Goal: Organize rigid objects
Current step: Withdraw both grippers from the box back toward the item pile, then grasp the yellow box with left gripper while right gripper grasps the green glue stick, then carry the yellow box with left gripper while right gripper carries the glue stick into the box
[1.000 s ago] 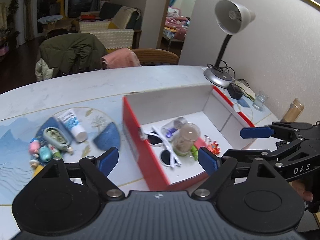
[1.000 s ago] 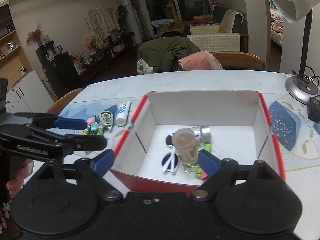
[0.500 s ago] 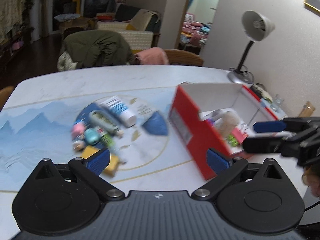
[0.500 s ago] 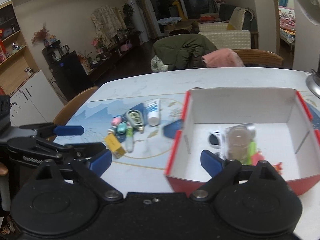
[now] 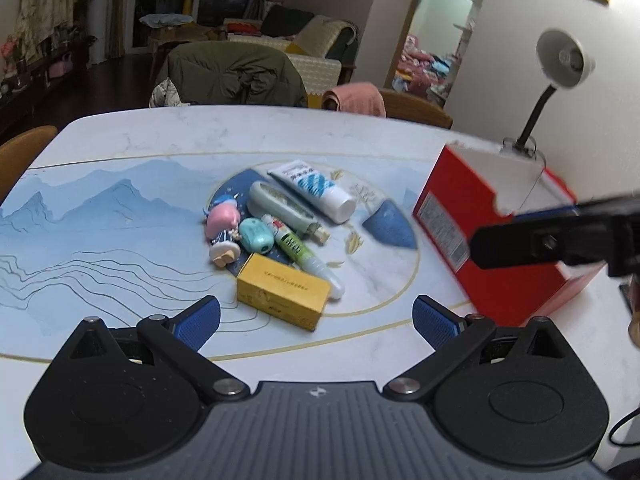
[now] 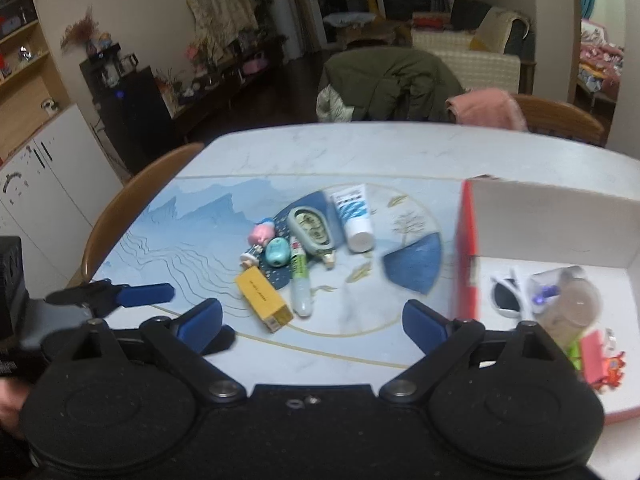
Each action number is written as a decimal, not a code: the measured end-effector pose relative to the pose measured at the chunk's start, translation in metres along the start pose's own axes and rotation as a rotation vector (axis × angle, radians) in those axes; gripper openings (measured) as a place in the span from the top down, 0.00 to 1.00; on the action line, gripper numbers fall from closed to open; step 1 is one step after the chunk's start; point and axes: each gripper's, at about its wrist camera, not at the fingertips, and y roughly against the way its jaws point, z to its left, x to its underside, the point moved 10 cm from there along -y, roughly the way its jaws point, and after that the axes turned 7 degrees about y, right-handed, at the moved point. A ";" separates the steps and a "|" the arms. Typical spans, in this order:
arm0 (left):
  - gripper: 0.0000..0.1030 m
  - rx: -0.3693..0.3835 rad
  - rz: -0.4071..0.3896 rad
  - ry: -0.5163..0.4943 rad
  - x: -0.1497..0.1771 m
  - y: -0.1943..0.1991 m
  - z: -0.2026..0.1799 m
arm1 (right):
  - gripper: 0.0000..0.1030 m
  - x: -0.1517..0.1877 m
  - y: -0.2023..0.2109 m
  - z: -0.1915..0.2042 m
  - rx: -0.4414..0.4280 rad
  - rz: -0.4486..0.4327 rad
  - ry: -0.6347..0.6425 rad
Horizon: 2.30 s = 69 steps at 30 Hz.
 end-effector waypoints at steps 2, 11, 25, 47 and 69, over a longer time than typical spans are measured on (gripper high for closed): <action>0.00 -0.010 -0.002 -0.023 0.001 -0.007 0.003 | 0.06 -0.001 -0.016 0.003 0.018 0.032 0.007; 0.00 0.004 0.005 -0.034 -0.002 -0.044 0.019 | 0.08 -0.005 -0.084 -0.003 0.083 0.149 0.019; 0.01 -0.009 0.008 -0.161 0.005 -0.077 0.020 | 0.27 -0.014 -0.156 0.003 0.070 0.267 0.060; 0.29 -0.031 0.000 -0.187 0.017 -0.076 0.016 | 0.80 -0.016 -0.179 0.018 0.067 0.305 0.161; 0.30 0.014 0.027 -0.106 0.034 -0.017 -0.003 | 0.81 0.021 -0.096 0.014 -0.032 0.268 0.010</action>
